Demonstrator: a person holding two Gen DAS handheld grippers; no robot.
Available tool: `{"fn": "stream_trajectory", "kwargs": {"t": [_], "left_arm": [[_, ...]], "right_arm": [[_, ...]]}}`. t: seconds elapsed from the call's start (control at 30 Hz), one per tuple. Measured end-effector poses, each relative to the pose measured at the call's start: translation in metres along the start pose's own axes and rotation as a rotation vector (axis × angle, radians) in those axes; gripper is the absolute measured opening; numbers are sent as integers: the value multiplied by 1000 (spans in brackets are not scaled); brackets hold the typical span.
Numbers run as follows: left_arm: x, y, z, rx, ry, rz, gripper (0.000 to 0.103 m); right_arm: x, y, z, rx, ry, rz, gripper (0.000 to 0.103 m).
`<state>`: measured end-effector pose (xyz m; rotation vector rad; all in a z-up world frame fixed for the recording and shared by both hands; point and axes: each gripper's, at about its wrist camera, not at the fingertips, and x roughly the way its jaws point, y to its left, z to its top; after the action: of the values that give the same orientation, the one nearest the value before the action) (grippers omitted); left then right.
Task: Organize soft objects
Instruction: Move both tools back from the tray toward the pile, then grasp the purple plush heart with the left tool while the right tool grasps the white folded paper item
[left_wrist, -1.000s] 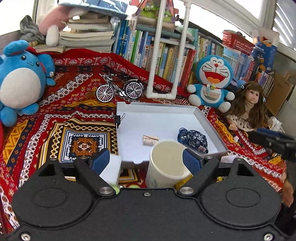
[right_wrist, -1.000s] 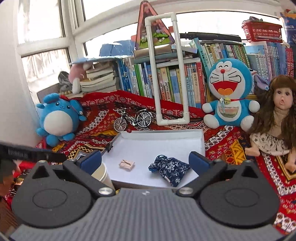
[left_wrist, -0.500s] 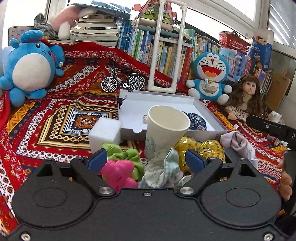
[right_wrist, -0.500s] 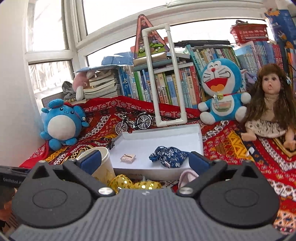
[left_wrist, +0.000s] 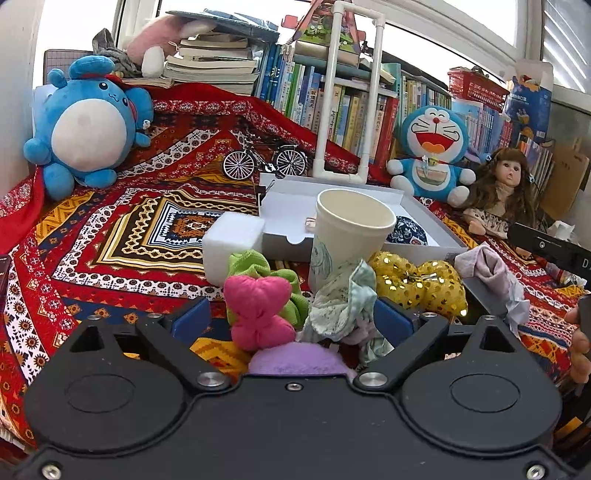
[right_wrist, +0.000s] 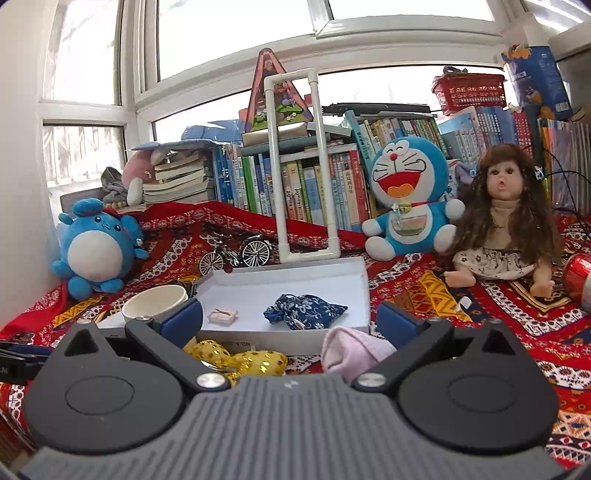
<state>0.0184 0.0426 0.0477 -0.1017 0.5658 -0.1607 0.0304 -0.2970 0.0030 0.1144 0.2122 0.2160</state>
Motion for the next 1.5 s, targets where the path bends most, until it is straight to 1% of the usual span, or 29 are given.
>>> {"fn": "stream_trajectory", "kwargs": {"t": [0.1, 0.17, 0.33, 0.4, 0.47, 0.53, 0.63, 0.77, 0.87, 0.93, 0.97, 1.03, 1.07, 1.13, 1.2, 1.37, 1.5], "left_arm": [[-2, -2, -5, 4, -4, -7, 96], [-3, -2, -9, 2, -13, -7, 98], [-8, -5, -20, 13, -61, -16, 101], [-8, -8, -23, 32, -61, -7, 102], [-7, -8, -26, 35, -48, -3, 102], [-5, -8, -29, 21, -33, -5, 102], [-3, -7, -35, 13, -18, -4, 102], [-1, -7, -42, 29, -6, 15, 102], [1, -7, -47, 20, 7, 29, 102], [4, -7, -51, 18, 19, 32, 102], [5, -8, -53, 20, 23, 31, 102], [6, -9, -54, 22, 27, 32, 103], [6, -10, -54, 22, 29, 32, 102], [7, -10, -55, 17, 32, 31, 102], [8, -11, -55, 10, 36, 31, 100], [12, -12, -57, 14, 53, 49, 90], [13, -13, -58, 18, 52, 49, 86]], "right_arm": [[-3, -4, -5, 31, -5, -5, 103], [-5, -5, -9, 38, -32, -28, 103], [-15, -3, -14, -21, -94, -91, 103], [-19, -4, -15, -40, -99, -98, 103], [-19, -8, -16, -22, -64, -99, 103], [-17, -16, -17, 36, -6, -71, 103], [-16, -26, -23, 105, 38, -39, 103], [-18, -32, -32, 134, 74, -46, 103], [-19, -35, -38, 140, 103, -58, 93], [-20, -37, -43, 136, 121, -77, 84], [-21, -37, -44, 134, 125, -84, 81], [-22, -37, -46, 127, 124, -107, 71], [-22, -37, -46, 124, 124, -120, 69], [-20, -38, -46, 119, 133, -142, 54], [-19, -38, -48, 103, 146, -163, 46], [-18, -35, -52, 69, 149, -193, 45], [-14, -35, -53, 62, 155, -198, 46]]}}
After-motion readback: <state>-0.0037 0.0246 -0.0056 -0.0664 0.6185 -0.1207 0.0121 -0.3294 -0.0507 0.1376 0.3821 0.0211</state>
